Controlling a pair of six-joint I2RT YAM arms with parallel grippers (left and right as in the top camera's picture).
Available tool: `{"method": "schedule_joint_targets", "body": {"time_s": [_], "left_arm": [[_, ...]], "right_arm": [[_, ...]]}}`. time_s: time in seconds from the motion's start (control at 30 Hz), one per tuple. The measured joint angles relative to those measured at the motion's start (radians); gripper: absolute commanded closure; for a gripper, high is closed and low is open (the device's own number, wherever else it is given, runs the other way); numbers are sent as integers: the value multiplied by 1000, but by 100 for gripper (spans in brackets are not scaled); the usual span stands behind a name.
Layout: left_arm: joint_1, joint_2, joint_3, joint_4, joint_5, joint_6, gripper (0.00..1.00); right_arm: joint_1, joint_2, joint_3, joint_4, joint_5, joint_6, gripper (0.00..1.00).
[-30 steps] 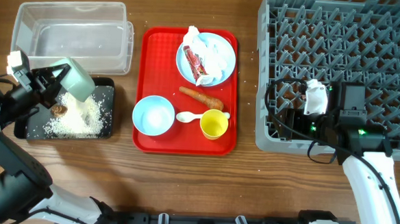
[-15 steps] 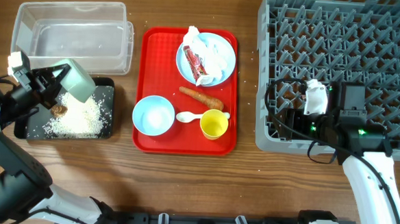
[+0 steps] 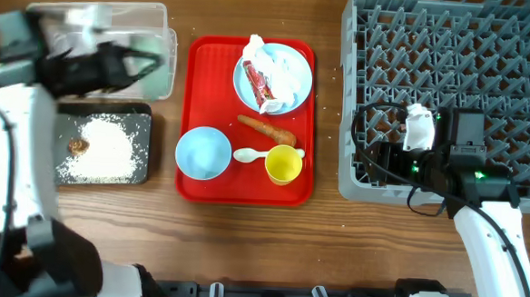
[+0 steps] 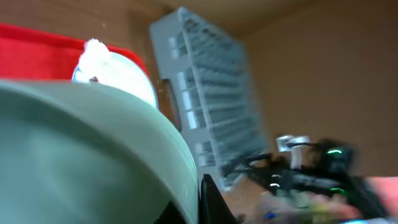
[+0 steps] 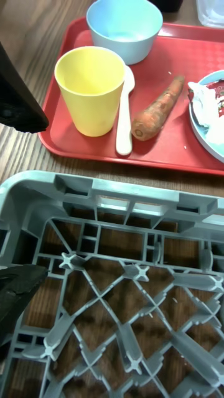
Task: Sort waste into correct bins and load items into the dishwasher rack
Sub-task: 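Return the empty bowl to the red tray with the left gripper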
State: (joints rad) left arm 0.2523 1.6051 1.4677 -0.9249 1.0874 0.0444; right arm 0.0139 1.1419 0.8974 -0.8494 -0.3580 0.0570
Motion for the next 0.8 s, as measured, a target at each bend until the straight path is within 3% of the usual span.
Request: {"method": "schedule_joint_targets", "body": {"time_s": [0.2,0.4,0.53,0.8], "left_arm": [[-397,12,6,118,-588,-145,96],[-585,127,6,154,-1030,-171,96],[-601,200,6,194,-1122,-178,96],[-605,378,6,254,-1169,-179,91]], "right_arm": [[0,0,0,-2,0,11,28],[0,0,0,-2,0,11,28],[0,0,0,-3,0,11,28],[0,0,0,-3,0,11,28]]}}
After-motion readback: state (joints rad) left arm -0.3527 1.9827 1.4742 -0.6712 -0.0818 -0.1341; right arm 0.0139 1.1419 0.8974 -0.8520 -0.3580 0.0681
